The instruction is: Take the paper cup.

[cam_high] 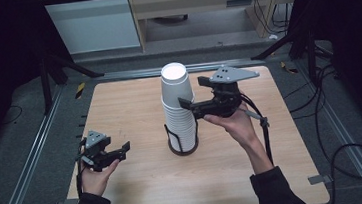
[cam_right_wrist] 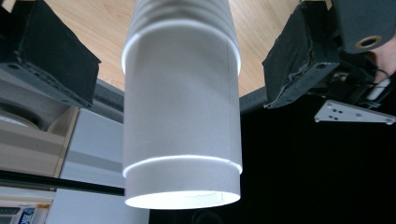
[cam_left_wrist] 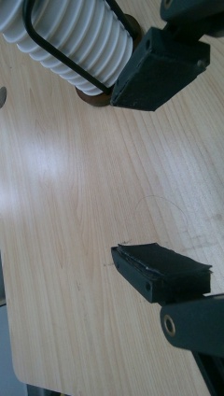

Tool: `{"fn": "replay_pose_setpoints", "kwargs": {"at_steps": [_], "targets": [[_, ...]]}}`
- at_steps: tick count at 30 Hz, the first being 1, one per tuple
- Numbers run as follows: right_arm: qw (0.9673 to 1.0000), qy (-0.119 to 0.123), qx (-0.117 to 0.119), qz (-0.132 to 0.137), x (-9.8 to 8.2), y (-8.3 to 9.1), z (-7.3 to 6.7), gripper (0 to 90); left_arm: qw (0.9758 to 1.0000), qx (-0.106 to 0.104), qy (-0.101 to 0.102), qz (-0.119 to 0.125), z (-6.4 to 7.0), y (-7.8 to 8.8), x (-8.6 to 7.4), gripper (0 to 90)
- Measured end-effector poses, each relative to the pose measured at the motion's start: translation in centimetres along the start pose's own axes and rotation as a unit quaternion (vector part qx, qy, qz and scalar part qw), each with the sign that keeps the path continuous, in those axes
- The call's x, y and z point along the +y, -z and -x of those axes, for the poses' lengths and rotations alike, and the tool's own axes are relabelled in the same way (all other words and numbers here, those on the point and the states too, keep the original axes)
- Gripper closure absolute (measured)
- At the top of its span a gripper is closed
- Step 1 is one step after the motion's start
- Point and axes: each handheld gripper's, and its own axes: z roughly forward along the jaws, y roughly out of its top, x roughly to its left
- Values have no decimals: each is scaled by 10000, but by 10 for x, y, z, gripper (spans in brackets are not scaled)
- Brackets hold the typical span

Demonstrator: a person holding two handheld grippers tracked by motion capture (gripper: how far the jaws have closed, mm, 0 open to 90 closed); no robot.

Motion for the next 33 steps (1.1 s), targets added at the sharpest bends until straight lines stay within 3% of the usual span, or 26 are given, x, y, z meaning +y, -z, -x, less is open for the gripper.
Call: {"fn": "replay_pose_setpoints", "kwargs": {"at_steps": [12,27,33], "targets": [[9997,-112,12,-229,-6,-34,1,94,10000,-39,-14,-31,2,-1,0,224],[9991,-87,-94,-414,-8,-57,0,89,9998,-151,-124,-75,6,-6,-1,221],[9993,-128,-74,-347,-10,-61,1,93,9998,-146,-123,-83,5,-5,-1,223]]}}
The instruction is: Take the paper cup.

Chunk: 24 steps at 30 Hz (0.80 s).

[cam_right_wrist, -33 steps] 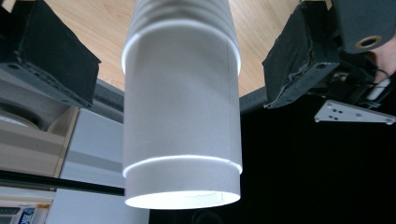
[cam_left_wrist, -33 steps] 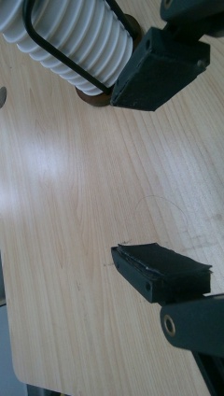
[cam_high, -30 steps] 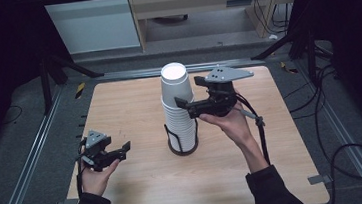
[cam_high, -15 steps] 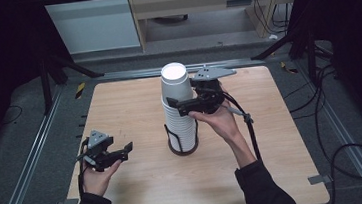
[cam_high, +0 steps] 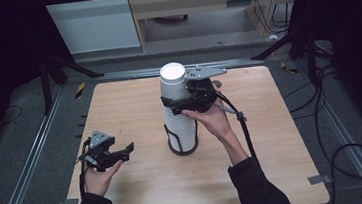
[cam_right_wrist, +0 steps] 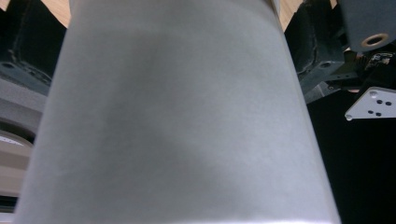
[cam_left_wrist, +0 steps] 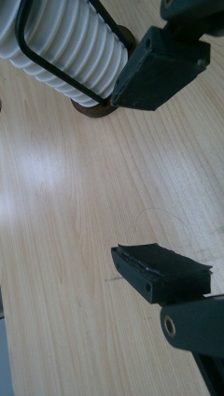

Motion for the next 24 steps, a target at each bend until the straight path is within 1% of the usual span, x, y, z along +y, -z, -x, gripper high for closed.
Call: {"fn": "replay_pose_setpoints", "kwargs": {"at_steps": [3,10,11,14,15,24], "targets": [[10000,41,-12,29,0,1,-1,108,10000,0,36,13,0,0,0,224],[10000,65,-6,57,-1,3,-1,119,10000,13,45,10,-1,0,0,226],[9999,100,1,45,0,3,0,121,10000,18,67,21,-2,1,0,226],[9999,97,22,37,0,4,0,122,10000,25,82,37,-3,1,0,228],[9999,139,40,18,0,5,1,123,9999,39,86,38,-3,2,0,228],[9998,190,76,-16,2,4,1,124,10000,26,65,12,-3,1,0,227]]}}
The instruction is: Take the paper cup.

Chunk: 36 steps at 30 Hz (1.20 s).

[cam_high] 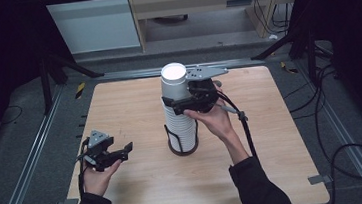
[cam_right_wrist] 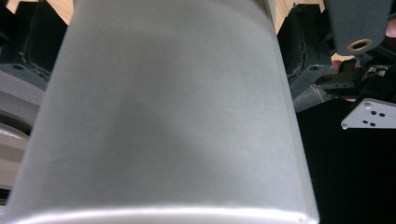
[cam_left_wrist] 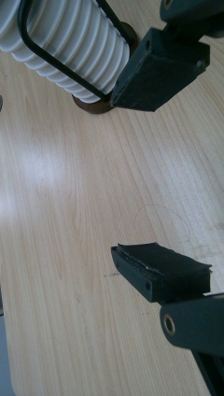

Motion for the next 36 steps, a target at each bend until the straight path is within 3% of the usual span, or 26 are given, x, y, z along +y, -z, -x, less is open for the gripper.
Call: {"fn": "replay_pose_setpoints", "kwargs": {"at_steps": [16,32,34,35,36], "targets": [[9999,106,81,-61,3,-2,0,127,10000,4,82,27,-3,2,0,225],[9998,146,93,-41,2,0,1,128,9999,-56,-18,-90,-1,-2,-1,207],[9998,137,108,47,3,1,1,139,9999,-68,-15,-107,-1,-2,-1,201],[9988,19,170,458,8,8,2,145,9999,-75,-20,-116,-1,-3,-1,200],[9988,19,170,458,8,8,2,145,9999,-75,-20,-116,-1,-3,-1,199]]}}
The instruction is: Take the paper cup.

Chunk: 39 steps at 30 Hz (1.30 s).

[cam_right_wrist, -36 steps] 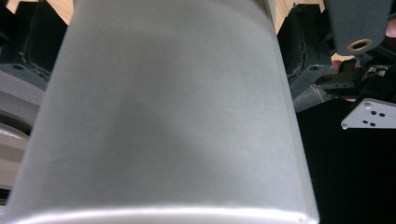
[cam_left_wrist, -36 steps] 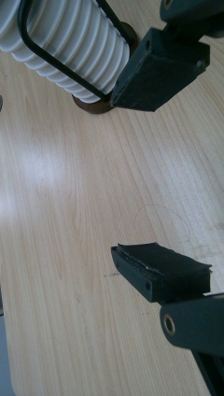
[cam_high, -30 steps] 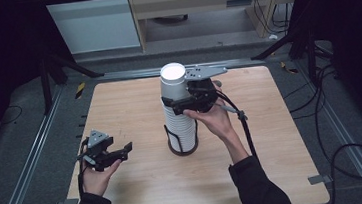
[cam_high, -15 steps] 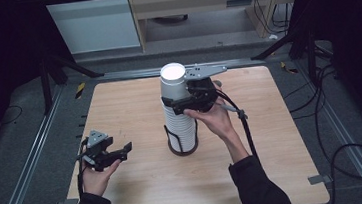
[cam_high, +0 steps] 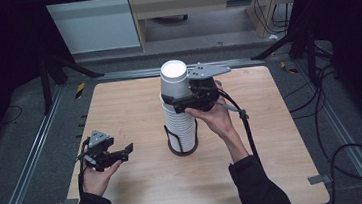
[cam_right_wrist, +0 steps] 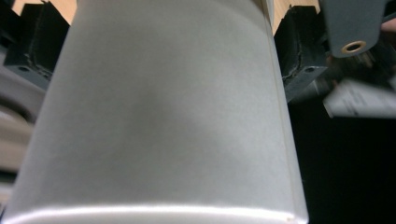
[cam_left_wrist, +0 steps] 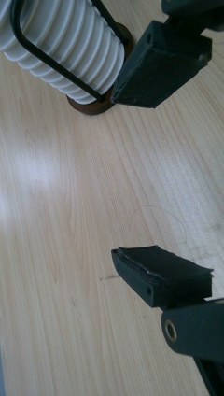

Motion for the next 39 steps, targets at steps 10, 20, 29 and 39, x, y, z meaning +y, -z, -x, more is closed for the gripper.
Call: {"fn": "replay_pose_setpoints", "kwargs": {"at_steps": [10,20,29,39], "targets": [[9997,138,-95,-156,21,6,-3,150,10000,-3,-20,32,1,2,1,200],[9999,130,-68,-3,44,15,-1,152,10000,-17,-37,8,1,1,1,201],[9997,157,-35,171,66,26,0,152,10000,-38,-21,20,0,2,1,203],[9994,226,-103,247,79,44,6,150,10000,-47,-85,7,1,4,2,205]]}}
